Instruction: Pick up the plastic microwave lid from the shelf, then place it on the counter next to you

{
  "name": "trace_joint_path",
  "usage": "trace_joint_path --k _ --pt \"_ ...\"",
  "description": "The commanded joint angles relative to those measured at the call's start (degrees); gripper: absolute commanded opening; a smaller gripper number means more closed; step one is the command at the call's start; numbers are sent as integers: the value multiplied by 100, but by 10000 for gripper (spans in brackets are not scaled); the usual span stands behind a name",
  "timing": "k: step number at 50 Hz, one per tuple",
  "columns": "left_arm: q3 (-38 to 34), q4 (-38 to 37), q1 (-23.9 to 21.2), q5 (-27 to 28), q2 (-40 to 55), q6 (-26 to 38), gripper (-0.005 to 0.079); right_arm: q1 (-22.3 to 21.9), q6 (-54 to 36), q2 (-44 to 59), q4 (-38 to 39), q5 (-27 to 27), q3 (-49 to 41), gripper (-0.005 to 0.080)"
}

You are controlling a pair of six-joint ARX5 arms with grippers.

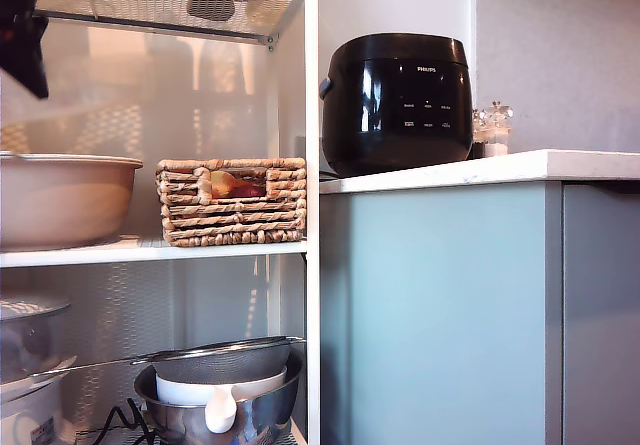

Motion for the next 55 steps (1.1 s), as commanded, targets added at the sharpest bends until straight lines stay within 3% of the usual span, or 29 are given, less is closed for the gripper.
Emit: trace_joint_path --k 1,15,55 --pt "72 -98 -90 96 42 -142 -22 24 2 -37 28 -11 -42 -12" --pt "101 -538 -413 90 42 -503 -22 24 2 -37 28 -11 -42 -12" --pt "103 -1244 -1631 -1475 24 -1705 -22 22 2 -37 28 -9 -42 -12"
